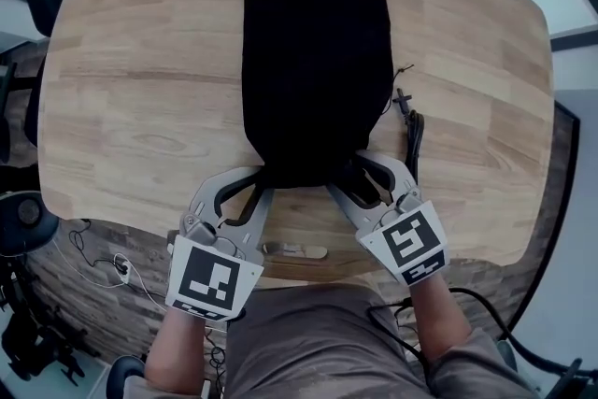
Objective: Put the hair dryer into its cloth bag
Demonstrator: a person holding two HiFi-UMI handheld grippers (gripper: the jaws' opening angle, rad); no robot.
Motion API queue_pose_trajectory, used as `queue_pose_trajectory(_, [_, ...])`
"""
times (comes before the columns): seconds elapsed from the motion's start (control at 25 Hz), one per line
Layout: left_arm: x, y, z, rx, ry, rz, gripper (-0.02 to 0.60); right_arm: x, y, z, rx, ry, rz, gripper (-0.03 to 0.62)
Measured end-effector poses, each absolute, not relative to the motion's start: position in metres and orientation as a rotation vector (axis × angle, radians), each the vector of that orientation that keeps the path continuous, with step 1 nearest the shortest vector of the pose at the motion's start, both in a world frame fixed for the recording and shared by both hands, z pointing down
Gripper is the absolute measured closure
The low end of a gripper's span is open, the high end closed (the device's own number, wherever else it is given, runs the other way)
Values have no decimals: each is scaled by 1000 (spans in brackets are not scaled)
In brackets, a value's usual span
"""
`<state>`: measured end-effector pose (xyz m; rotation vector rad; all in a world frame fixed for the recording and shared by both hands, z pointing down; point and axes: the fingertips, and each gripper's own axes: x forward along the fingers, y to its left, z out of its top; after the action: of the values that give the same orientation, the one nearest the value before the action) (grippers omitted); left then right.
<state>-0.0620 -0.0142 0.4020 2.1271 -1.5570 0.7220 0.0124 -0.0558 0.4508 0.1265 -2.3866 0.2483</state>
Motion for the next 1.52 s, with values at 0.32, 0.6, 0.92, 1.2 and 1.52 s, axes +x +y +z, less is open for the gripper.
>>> queue_pose_trajectory(0.32, [-49, -3, 381, 2206, -1538, 754, 571, 9, -65, 441, 138, -2407, 344, 375])
queue_pose_trajectory(0.6, [-45, 9, 399, 2140, -1541, 813, 568, 7, -66, 454, 176, -2329, 326, 373])
queue_pose_trajectory(0.92, [-51, 6, 401, 2145, -1593, 823, 542, 3, -61, 466, 173, -2331, 278, 365])
queue_pose_trajectory(1.2, [-50, 0, 362, 2155, -1693, 822, 505, 15, -73, 440, 315, -2391, 282, 345])
queue_pose_trajectory(1.52, [-15, -39, 340, 2246, -1697, 891, 476, 17, -99, 403, 449, -2481, 117, 549])
